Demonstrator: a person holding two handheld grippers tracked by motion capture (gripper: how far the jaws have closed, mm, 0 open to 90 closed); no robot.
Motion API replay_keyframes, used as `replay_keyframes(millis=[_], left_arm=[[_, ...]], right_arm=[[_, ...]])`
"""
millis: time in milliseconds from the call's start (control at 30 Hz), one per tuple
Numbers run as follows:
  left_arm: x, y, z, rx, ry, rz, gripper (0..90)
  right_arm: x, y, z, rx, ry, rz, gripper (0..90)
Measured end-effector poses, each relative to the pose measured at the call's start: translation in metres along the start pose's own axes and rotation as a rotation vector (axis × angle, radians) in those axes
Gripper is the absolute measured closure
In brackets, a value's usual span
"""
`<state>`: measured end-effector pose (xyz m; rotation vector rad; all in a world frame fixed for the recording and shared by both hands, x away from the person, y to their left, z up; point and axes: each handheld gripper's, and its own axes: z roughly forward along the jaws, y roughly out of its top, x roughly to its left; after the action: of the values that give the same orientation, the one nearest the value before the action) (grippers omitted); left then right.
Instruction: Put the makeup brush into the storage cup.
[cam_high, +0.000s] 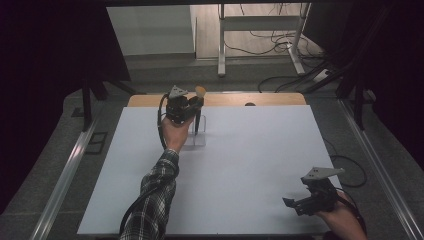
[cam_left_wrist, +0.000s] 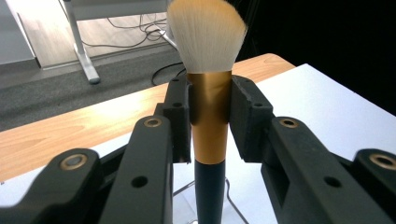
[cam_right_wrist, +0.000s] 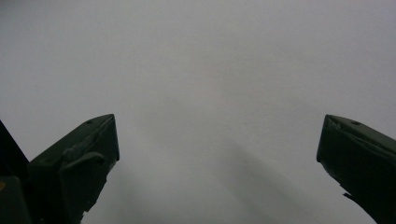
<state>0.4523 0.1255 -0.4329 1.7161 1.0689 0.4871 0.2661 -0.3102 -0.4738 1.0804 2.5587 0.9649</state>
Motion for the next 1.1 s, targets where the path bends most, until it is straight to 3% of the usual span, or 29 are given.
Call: replay_keyframes(millis=[467,1100], left_arm=[[-0.001,-0.012,0.005,0.020,-0.001,-0.010,70.4],[-0.004,-0.026,0.009,0.055,0.022,0.007,70.3]], right_arm=[[0.001,0.000,0.001,0.005,0.002,-0.003,0.0],[0.001,0.000,0.002,0.010,0.005,-0.009,0.0]])
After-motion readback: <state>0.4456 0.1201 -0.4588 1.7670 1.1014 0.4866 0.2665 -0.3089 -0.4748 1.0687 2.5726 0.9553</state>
